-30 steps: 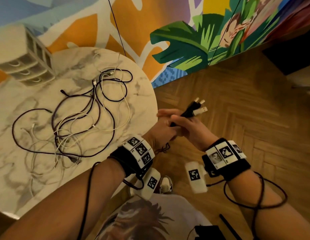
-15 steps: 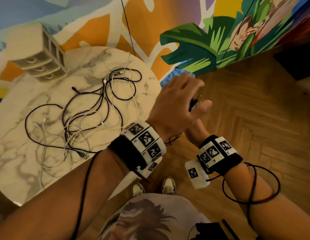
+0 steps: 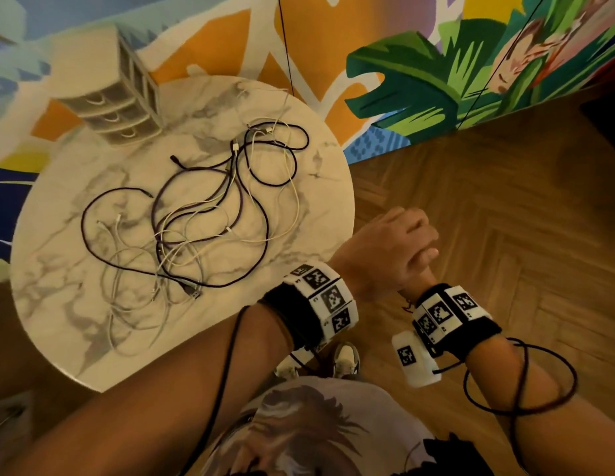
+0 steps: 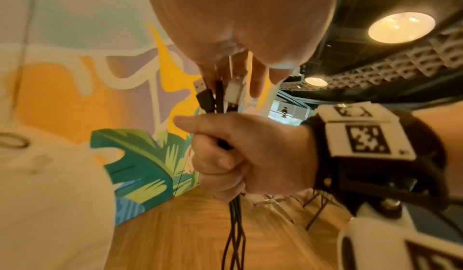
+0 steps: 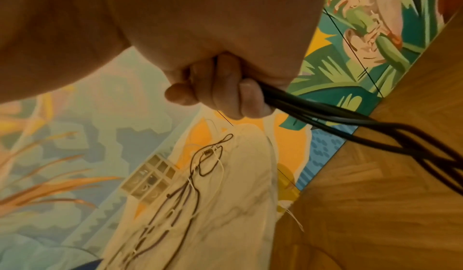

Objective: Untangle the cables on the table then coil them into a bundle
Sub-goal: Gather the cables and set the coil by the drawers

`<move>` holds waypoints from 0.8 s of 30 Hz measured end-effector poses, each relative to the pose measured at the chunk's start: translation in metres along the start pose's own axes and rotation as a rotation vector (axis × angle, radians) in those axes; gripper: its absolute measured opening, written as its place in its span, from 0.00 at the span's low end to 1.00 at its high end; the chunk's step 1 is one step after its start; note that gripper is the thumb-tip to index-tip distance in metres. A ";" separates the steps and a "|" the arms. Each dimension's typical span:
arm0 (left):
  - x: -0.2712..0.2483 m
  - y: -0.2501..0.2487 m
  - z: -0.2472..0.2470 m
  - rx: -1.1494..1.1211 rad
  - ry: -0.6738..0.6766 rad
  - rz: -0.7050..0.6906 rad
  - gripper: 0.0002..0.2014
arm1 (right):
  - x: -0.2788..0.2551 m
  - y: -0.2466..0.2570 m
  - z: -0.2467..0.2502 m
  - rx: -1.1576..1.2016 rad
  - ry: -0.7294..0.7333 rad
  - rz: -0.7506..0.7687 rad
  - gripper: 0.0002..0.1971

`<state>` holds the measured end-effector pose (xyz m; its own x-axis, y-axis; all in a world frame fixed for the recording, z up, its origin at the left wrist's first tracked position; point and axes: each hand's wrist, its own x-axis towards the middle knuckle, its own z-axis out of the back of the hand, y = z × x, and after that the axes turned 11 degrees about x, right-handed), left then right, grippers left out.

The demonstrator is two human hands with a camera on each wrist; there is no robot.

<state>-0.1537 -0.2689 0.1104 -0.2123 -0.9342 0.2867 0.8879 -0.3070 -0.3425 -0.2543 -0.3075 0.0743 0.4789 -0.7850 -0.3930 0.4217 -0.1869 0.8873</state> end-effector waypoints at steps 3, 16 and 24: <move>-0.030 0.023 0.013 -0.036 -0.058 0.221 0.14 | 0.009 -0.010 -0.014 0.100 0.074 0.061 0.16; -0.277 0.181 0.051 0.418 0.807 0.662 0.19 | 0.020 -0.024 -0.058 0.308 0.239 -0.128 0.25; -0.253 0.178 0.053 0.489 0.667 0.602 0.12 | 0.022 -0.011 -0.090 0.250 0.307 -0.078 0.26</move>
<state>0.0794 -0.0777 0.0243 0.2730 -0.8655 -0.4200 0.9598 0.2153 0.1803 -0.1792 -0.2695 0.0345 0.6766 -0.5568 -0.4819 0.2837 -0.4069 0.8683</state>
